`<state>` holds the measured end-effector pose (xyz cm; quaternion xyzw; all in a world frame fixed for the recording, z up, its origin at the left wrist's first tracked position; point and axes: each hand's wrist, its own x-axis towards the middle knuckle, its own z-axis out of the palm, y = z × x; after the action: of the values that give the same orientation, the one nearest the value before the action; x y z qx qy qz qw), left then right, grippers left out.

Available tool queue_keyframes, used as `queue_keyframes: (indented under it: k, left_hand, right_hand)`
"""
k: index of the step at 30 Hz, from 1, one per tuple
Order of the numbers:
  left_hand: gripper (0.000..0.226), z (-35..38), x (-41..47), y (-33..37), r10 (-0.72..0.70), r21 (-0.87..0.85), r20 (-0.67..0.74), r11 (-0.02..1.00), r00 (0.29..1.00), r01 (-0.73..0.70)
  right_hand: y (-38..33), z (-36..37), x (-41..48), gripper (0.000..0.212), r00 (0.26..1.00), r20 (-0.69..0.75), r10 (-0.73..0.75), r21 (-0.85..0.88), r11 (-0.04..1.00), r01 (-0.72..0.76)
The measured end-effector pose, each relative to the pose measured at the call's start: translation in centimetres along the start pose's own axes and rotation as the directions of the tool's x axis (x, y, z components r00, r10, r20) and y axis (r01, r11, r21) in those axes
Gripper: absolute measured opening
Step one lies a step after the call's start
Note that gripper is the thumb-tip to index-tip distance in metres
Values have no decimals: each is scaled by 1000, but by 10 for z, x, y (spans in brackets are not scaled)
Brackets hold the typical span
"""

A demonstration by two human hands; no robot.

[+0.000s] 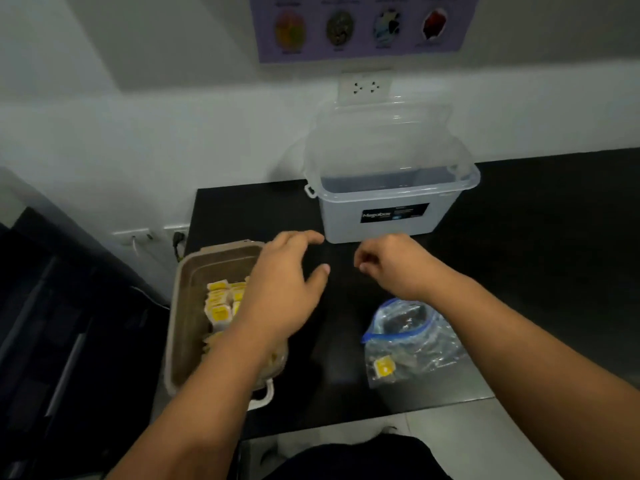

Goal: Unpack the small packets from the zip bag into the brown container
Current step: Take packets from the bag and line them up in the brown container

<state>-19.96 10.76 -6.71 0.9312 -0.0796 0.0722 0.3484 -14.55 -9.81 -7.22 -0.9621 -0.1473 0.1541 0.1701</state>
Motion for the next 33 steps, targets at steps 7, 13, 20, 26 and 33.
queue_keyframes:
  k: [7, 13, 20, 26, 33]
  left_hand:
    - [50, 118, -6, 22, -92, 255, 513, 966, 853, -50]
    - [75, 167, -33, -2, -204, 401, 645, 911, 737, -98]
    - [39, 181, -41, -6, -116, 282, 570, 957, 813, -61]
    - [24, 180, -36, -2, -88, 192, 470, 981, 878, -5]
    - [36, 185, -36, 2, -93, 174, 399, 984, 912, 24]
  right_hand:
    - [74, 33, -15, 17, 934, 357, 33, 65, 996, -60]
    - [91, 72, -5, 12, 876, 481, 34, -30, 999, -22]
    - [96, 85, 8, 28, 799, 592, 100, -121, 992, -34]
    - [102, 75, 4, 25, 757, 652, 23, -142, 986, 92]
    - [110, 68, 3, 42, 745, 667, -22, -58, 995, 81]
